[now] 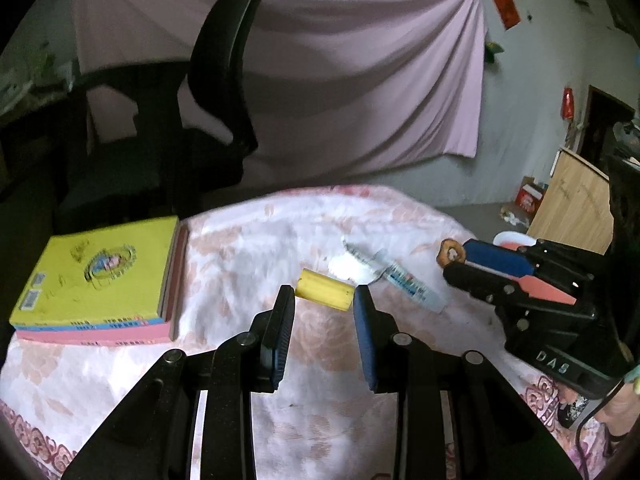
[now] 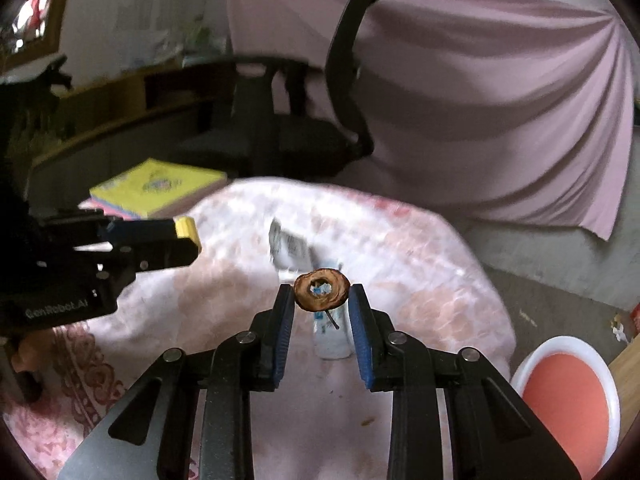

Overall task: Collect trash
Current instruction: 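Grasp the yellow cylinder cap with the left tool while the right tool grasps the brown dried slice, then lift both items and carry them over the red basin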

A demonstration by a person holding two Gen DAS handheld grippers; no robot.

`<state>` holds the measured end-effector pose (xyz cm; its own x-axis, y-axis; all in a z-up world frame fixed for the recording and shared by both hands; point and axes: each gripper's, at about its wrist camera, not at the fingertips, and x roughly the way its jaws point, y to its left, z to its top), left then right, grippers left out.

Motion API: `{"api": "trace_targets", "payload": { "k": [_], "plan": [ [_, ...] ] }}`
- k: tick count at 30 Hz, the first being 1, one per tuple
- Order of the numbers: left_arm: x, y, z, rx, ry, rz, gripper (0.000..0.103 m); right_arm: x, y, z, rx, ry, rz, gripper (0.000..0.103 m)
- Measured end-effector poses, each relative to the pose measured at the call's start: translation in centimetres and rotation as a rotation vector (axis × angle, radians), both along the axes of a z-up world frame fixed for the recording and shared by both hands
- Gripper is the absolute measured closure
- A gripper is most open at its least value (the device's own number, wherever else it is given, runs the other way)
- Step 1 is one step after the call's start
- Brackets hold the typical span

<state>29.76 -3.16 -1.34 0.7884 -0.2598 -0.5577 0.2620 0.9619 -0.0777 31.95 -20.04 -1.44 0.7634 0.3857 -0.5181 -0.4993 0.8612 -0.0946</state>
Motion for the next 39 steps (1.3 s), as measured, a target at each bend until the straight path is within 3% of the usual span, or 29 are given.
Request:
{"api": "trace_targets", "payload": {
  "k": [5,9,25,32,39],
  "plan": [
    [-1.8,-0.8,1.0,0.03,-0.126,0.016,0.077,-1.6,-1.2,1.4,0.069,-0.124,-0.03,0.077],
    [-2.5,-1.3,1.3,0.029,-0.172,0.041,0.077,-2.9,-2.0,2.2,0.11,-0.219,-0.059,0.077],
    [-6.4,-3.2,3.3,-0.02,-0.392,0.125,0.077,-5.7,-5.5,3.7,0.253,-0.413,-0.194,0.077],
    [-7.4,-5.8,5.6,-0.046,-0.488,0.091,0.077,-6.5,-7.7,4.6,0.289,-0.471,-0.266,0.077],
    [-7.7,-9.7,7.6,-0.047,-0.524,0.008,0.077,-7.3,-11.1,5.0,0.307,-0.508,-0.353,0.077]
  ]
}}
